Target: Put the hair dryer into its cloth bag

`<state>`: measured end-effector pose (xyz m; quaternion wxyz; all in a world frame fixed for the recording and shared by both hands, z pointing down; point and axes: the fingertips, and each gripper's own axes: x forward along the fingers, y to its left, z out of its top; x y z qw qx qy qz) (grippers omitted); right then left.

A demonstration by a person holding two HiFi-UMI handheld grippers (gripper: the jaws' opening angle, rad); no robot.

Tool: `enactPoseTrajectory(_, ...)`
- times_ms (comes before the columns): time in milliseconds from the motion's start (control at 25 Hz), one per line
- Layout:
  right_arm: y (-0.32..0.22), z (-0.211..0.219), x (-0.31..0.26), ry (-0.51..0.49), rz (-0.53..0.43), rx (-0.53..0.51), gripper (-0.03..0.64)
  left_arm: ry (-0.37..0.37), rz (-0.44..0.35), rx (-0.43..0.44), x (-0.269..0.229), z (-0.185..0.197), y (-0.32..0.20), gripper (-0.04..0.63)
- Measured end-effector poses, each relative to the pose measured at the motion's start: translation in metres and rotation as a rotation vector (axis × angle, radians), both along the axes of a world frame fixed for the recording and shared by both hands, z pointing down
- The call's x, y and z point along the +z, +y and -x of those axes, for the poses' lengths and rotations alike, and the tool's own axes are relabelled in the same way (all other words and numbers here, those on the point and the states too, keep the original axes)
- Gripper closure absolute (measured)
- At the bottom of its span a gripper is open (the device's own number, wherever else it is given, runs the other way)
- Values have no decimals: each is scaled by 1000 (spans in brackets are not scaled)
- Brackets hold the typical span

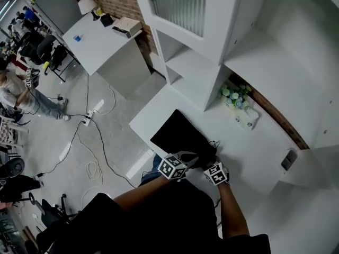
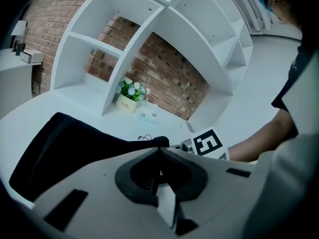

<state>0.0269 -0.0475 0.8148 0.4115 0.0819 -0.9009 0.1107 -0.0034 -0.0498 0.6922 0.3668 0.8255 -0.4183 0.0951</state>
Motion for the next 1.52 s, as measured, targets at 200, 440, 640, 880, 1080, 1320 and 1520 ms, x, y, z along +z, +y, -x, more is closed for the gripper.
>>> enactPoseTrajectory(200, -7, 9, -17, -57, 35, 77, 423, 30, -15, 6, -7, -3, -2, 571)
enactPoseTrajectory(440, -14, 30, -28, -119, 52, 101, 423, 47, -12, 7, -13, -7, -2, 572)
enactPoseTrajectory(640, -19, 47, -29, -147, 52, 107, 422, 63, -10, 11, -15, -8, -1, 571)
enactPoseTrajectory(880, -19, 57, -20, -137, 58, 101, 420, 57, -13, -9, -14, 3, -1, 571)
enactPoseTrajectory(1080, -14, 58, -15, -125, 55, 102, 410, 49, -8, -20, -13, 12, 1, 571)
enactPoseTrajectory(1320, -5, 44, -31, -123, 38, 107, 379, 46, 3, -12, -9, 13, 3, 571)
enactPoseTrajectory(1520, 1, 7, -45, -164, 49, 221, 373, 28, 25, 5, 2, 2, 3, 571)
